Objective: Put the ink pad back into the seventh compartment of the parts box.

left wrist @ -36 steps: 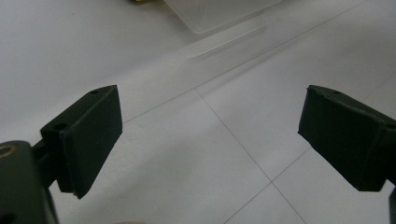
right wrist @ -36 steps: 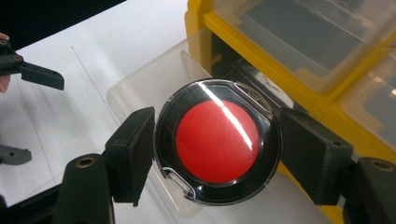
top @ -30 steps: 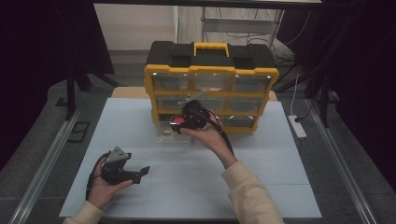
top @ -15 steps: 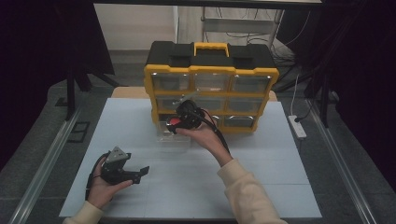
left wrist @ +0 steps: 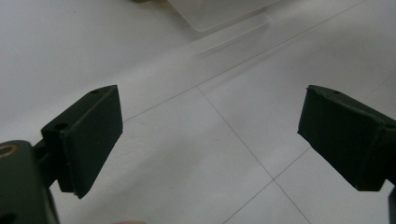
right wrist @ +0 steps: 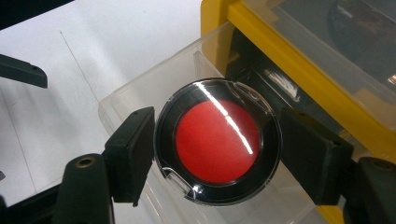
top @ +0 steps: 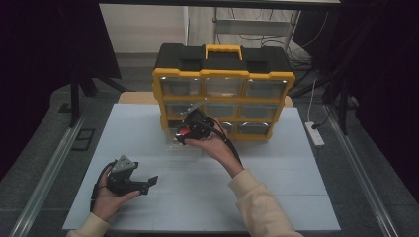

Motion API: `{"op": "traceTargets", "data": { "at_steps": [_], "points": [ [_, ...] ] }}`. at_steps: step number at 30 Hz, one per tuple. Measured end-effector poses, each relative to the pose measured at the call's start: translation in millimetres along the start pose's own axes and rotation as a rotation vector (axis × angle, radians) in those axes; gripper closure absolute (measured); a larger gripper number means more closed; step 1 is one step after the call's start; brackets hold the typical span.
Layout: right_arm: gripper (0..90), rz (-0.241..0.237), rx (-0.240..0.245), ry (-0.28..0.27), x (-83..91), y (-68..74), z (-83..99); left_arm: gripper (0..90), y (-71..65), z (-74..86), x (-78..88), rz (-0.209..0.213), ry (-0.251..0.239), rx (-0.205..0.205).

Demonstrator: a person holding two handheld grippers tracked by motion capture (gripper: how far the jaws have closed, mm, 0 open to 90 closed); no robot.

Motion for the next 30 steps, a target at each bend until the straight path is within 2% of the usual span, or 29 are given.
{"op": "traceTargets", "data": {
  "at_steps": [6, 7, 8, 9, 12, 17, 19, 25, 30],
  "points": [
    [29.2, 0.003, -0.001, 0.002, 0.2, -1.7, 0.4, 7.5, 0.1, -0.4, 0.3, 0.000, -0.003, -0.004],
    [25.9, -0.001, 0.001, 0.000, -0.2, -2.0, 0.7, 7.5, 0.2, -0.4, 0.4, -0.001, -0.003, -0.005],
    [15.5, -0.011, 0.004, -0.007, -1.1, -1.3, 1.0, 7.5, -0.1, -0.3, 0.5, -0.003, -0.003, -0.002],
    [11.2, -0.010, 0.002, -0.007, -1.9, -0.6, 1.3, 7.5, -0.2, -0.3, 0.7, -0.003, -0.003, -0.003],
    [8.3, -0.021, -0.010, -0.019, -0.3, 0.1, 1.3, 7.6, -0.5, -0.5, 0.8, 0.000, -0.003, -0.008],
    [9.5, -0.019, -0.034, -0.056, 5.9, -1.2, 0.9, 7.5, -0.6, -0.4, 0.8, -0.002, -0.003, -0.005],
    [10.6, -0.033, -0.043, -0.077, 7.8, -2.2, 1.5, 7.5, -0.6, -0.5, 1.1, -0.001, -0.004, -0.003],
    [12.8, -0.051, -0.049, -0.109, 13.9, -2.9, 3.1, 7.5, -1.4, -0.5, 1.2, 0.008, -0.005, 0.000],
    [14.1, -0.059, -0.034, -0.124, 26.8, -1.2, -4.3, 7.5, -1.4, -1.4, 1.9, 0.009, -0.012, 0.001]
  ]
}}
Point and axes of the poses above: each handheld gripper's, and its own axes: x roughly backward along the jaws, z roughly out of its underside, y roughly to its left, the point moved 3 cm from there along -x, roughly forward along the jaws, and after that the axes turned 10 degrees about -y, right-handed, at the moved point
